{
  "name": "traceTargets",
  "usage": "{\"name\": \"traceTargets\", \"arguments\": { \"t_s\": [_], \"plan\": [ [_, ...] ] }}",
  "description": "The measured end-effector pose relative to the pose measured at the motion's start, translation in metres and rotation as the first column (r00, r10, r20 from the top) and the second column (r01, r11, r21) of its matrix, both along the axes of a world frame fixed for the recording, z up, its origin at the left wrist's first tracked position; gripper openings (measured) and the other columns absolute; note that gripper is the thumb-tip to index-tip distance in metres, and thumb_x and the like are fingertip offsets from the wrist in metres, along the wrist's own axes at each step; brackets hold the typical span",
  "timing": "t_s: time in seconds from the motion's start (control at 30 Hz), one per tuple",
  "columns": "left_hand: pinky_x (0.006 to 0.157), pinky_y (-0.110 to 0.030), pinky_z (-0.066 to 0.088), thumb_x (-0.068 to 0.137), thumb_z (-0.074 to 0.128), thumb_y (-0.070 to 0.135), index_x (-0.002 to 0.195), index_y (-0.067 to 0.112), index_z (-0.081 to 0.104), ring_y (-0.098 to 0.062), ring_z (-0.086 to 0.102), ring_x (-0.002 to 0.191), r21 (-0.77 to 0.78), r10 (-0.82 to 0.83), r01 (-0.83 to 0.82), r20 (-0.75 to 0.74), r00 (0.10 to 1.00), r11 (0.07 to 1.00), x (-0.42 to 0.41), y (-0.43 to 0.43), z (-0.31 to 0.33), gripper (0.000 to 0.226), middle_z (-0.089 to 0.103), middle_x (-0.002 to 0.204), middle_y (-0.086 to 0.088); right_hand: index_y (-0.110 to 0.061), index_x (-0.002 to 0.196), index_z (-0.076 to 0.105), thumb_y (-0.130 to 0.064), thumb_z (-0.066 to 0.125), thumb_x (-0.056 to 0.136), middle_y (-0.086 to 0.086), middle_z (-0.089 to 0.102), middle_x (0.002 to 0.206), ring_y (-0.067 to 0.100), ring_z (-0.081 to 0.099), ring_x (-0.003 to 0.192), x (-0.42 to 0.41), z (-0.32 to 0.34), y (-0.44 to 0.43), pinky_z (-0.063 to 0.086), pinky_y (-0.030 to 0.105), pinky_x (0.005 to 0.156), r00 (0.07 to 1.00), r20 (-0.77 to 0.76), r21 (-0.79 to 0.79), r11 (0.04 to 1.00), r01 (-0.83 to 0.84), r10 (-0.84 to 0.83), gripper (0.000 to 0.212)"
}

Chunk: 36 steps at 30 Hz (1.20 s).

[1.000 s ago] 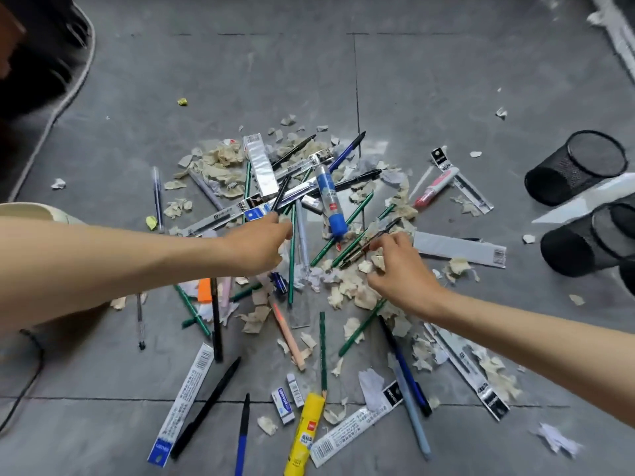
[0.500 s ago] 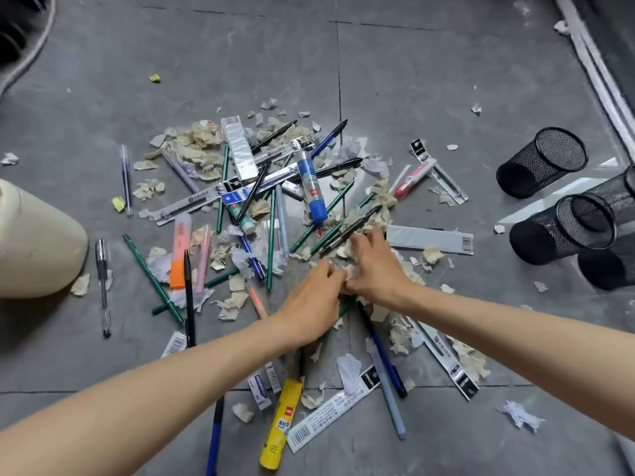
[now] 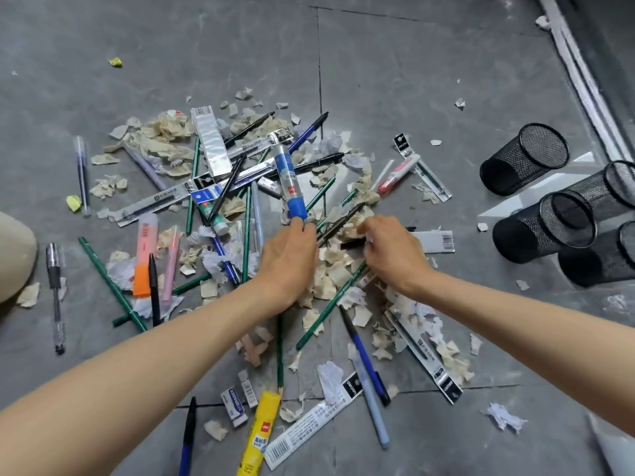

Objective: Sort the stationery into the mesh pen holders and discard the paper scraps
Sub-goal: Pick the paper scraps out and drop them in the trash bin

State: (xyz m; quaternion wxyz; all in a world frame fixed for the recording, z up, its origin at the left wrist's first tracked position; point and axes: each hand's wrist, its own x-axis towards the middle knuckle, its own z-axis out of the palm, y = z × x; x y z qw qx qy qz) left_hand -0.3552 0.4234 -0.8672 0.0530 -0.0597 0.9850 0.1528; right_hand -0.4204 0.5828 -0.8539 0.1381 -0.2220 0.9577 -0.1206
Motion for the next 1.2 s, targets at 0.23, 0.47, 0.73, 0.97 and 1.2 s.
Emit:
{"name": "traceTargets", "arguments": {
  "t_s": [0.23, 0.47, 0.73, 0.97, 1.2],
  "plan": [
    [0.059, -0.031, 0.028, 0.090, 0.052, 0.018, 0.089, 0.013, 0.037, -0.020, 0.041, 0.067, 0.106, 0.065, -0.069, 0.041, 0.997, 0.992, -0.006, 0.002, 0.014, 0.015, 0.043, 0.082, -0.003, -0.011, 0.088, 0.056, -0.009, 0.054, 0.087, 0.001, 0.046, 0.079, 0.019, 0.043, 0.074, -0.021, -0.002, 0.006, 0.032, 0.031, 0.056, 0.927, -0.080, 0.268, 0.903, -0.335, 0.367, 0.003],
    [0.048, -0.028, 0.028, 0.094, 0.050, 0.017, 0.085, 0.012, 0.038, -0.019, 0.043, 0.054, 0.337, 0.128, -0.048, -0.221, 0.967, 0.940, -0.003, -0.007, 0.012, 0.016, 0.046, 0.067, -0.001, -0.013, 0.075, 0.048, -0.020, 0.067, 0.066, 0.003, 0.053, 0.065, 0.021, 0.038, 0.064, -0.019, 0.002, 0.006, 0.023, 0.030, 0.059, 0.878, -0.116, 0.307, 0.857, -0.414, 0.465, 0.022],
    [0.054, -0.028, 0.027, 0.089, 0.053, 0.015, 0.092, 0.014, 0.042, -0.017, 0.041, 0.063, 0.100, 0.124, -0.108, -0.171, 0.977, 0.989, 0.003, -0.009, -0.005, 0.012, 0.042, 0.073, 0.003, -0.010, 0.088, 0.057, -0.010, 0.056, 0.085, 0.003, 0.058, 0.065, 0.020, 0.043, 0.062, -0.031, 0.007, 0.000, 0.029, 0.028, 0.055, 0.889, -0.309, 0.127, 0.941, -0.313, 0.337, 0.003],
    [0.064, -0.031, 0.033, 0.087, 0.053, 0.014, 0.113, 0.008, 0.043, -0.019, 0.038, 0.075, 0.066, 0.078, -0.081, 0.041, 0.996, 0.995, -0.008, -0.006, -0.002, 0.029, 0.046, 0.097, -0.008, -0.016, 0.110, 0.048, -0.017, 0.039, 0.098, 0.002, 0.061, 0.087, 0.020, 0.058, 0.069, -0.031, 0.002, -0.018, 0.053, 0.043, 0.064, 0.991, -0.096, -0.149, 0.986, 0.074, -0.089, 0.015],
    [0.066, -0.034, 0.037, 0.093, 0.053, 0.024, 0.108, 0.006, 0.048, -0.024, 0.046, 0.077, 0.126, 0.127, -0.141, 0.111, 0.986, 0.982, -0.017, -0.010, 0.012, 0.024, 0.052, 0.098, -0.010, -0.013, 0.109, 0.056, -0.009, 0.057, 0.084, 0.005, 0.064, 0.093, 0.024, 0.065, 0.081, -0.042, 0.008, -0.039, 0.055, 0.041, 0.071, 0.904, 0.222, -0.206, 0.889, 0.409, -0.364, 0.025]
  ]
}}
